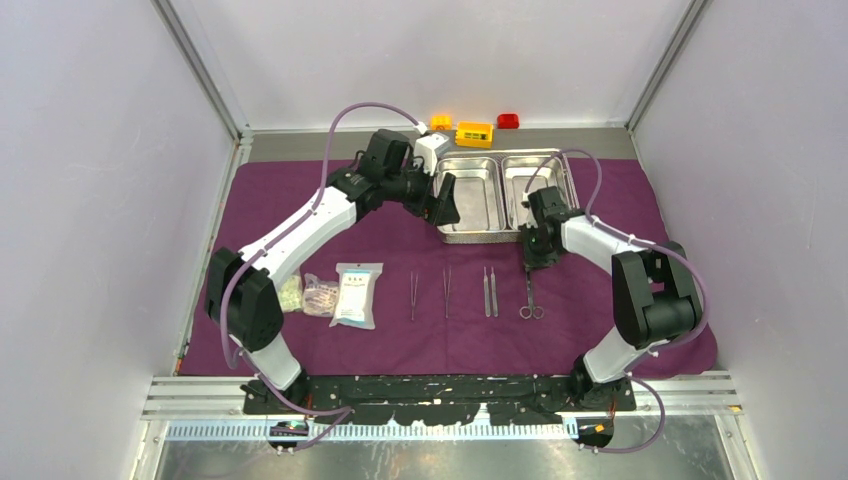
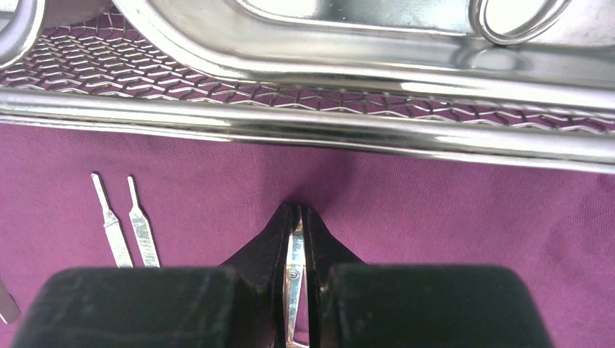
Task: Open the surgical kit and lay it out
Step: Place the medical item in the surgical kit.
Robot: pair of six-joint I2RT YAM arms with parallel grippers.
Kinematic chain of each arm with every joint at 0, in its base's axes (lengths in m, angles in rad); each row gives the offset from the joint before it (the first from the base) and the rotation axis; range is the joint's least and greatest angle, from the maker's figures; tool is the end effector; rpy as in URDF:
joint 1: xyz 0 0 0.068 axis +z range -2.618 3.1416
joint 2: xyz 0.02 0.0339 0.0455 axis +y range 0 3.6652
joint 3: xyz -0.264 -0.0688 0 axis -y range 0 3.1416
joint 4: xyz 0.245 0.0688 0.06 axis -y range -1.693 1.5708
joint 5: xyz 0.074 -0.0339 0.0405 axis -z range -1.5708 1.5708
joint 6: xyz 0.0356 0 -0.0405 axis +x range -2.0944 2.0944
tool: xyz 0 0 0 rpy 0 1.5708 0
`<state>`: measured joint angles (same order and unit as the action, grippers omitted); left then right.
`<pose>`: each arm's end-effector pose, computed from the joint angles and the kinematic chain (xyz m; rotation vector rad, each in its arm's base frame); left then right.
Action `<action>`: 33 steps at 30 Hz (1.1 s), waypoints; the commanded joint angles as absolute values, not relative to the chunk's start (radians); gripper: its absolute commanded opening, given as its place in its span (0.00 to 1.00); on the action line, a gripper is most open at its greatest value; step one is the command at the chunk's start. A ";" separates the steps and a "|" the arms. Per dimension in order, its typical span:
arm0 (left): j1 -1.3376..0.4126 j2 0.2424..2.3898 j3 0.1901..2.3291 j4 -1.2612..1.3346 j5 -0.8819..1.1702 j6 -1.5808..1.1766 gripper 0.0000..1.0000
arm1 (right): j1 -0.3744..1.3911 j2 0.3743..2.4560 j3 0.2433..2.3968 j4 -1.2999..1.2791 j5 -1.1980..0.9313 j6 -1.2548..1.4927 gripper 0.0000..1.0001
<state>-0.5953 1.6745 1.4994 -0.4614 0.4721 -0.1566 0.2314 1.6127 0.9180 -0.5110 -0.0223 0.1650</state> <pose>0.3089 -0.2288 0.3297 0.7627 2.1555 -0.9282 0.2887 0.0688 0.1642 -0.0982 2.7833 0.1317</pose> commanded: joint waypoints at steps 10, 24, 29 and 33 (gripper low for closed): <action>-0.592 1.642 1.525 -0.431 0.495 -0.160 0.82 | 0.227 1.602 0.957 -0.516 -0.003 0.190 0.22; -0.592 1.629 1.527 -0.447 0.485 -0.144 0.82 | 0.228 1.448 1.036 -0.592 -0.029 0.160 0.63; -0.582 1.620 1.544 -0.455 0.482 -0.144 0.83 | 0.228 1.379 1.147 -0.635 -0.010 0.136 0.64; -0.576 1.614 1.557 -0.460 0.484 -0.145 0.84 | 0.221 1.429 1.289 -0.667 0.041 0.112 0.64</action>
<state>-0.5865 1.6726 1.5040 -0.4652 0.4717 -0.1528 0.2314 1.4181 1.1461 -0.6445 -0.0185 0.1459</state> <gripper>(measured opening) 0.836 0.641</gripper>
